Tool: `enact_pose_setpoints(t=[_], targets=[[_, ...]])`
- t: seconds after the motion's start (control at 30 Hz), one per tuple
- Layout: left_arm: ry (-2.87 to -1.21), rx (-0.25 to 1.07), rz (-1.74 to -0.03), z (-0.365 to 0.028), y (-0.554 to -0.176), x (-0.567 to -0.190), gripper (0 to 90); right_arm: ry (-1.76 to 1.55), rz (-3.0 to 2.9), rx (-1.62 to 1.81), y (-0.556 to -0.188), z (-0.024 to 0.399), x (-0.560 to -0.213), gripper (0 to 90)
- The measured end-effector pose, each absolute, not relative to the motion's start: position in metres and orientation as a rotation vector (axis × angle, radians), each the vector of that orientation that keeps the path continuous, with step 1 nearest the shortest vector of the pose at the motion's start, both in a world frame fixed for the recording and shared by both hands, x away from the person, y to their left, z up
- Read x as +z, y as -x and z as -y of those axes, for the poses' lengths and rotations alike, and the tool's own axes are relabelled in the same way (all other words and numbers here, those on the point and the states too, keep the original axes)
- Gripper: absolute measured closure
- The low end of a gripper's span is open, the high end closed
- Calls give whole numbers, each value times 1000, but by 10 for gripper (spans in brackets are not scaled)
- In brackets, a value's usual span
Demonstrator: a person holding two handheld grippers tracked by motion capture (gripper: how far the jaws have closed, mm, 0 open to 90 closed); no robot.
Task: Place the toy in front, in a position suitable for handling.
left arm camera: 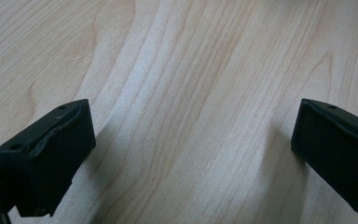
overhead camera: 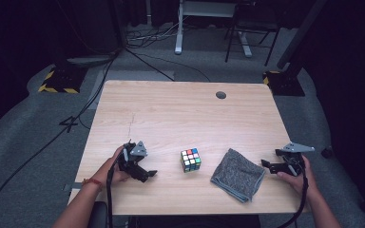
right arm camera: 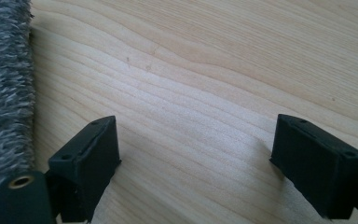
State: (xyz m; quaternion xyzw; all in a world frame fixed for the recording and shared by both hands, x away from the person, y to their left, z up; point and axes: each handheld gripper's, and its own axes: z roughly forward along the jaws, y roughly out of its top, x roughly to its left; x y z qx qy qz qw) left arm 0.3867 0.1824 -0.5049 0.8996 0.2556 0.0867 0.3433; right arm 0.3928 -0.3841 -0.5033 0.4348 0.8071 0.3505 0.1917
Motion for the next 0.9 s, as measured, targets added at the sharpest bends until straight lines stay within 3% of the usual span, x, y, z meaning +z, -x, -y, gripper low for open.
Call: enact_pose_setpoints(t=[0.53, 0.57, 0.9], targets=[[-2343, 219, -650, -163, -378, -505, 2, -1148, -2280, 1036, -385, 379, -479, 228], [-2339, 217, -653, -162, -377, -505, 2, -1096, -2296, 1080, -380, 375, -471, 264], [-2355, 190, -580, -129, -376, -505, 2, -854, -2391, 1161, -358, 325, -451, 326]])
